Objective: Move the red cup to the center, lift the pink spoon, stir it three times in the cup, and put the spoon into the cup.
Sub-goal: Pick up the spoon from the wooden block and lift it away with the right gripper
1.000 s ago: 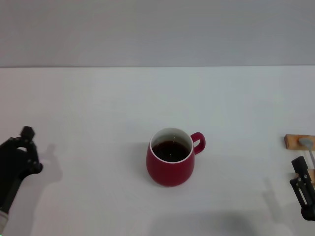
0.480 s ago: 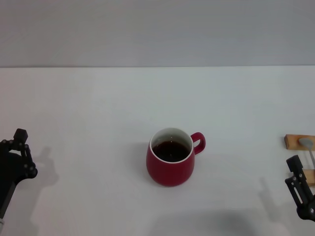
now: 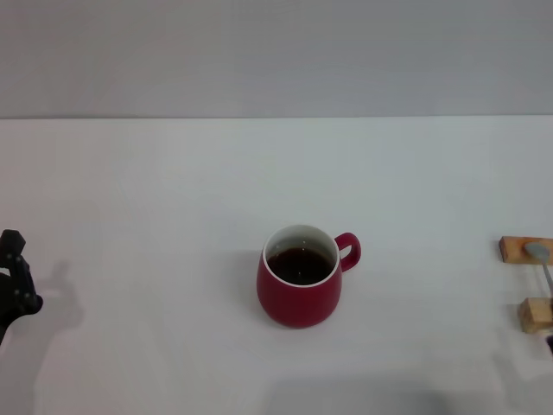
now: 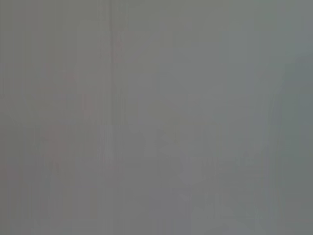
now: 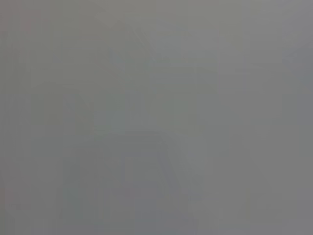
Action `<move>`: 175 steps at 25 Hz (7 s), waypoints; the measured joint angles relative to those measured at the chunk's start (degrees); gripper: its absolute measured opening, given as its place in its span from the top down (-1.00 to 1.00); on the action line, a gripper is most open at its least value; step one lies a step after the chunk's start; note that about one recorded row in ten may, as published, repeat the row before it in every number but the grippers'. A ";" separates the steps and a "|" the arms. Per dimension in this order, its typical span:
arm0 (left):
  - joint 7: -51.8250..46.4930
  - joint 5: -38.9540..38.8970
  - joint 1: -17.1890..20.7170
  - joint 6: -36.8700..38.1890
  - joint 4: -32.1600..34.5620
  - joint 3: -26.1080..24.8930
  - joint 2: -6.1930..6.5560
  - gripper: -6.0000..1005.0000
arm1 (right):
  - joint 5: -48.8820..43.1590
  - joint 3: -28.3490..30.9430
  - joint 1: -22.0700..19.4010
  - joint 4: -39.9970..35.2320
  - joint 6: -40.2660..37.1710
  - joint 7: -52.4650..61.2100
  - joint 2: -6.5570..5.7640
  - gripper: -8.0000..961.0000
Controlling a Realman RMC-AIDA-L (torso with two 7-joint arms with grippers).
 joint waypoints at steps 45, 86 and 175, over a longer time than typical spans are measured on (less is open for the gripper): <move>-2.00 0.00 -0.99 -2.33 1.63 -0.73 0.16 0.99 | 13.02 0.32 0.55 -3.83 13.57 9.68 -0.20 -0.43; -2.10 0.00 -1.70 -3.74 1.76 -0.74 0.09 0.99 | 13.12 1.67 4.25 -4.28 20.55 9.76 -0.24 -0.34; -2.09 -0.09 -1.70 -3.60 2.18 -1.06 0.10 0.99 | 13.14 0.68 5.46 -3.82 24.47 8.28 -0.22 0.98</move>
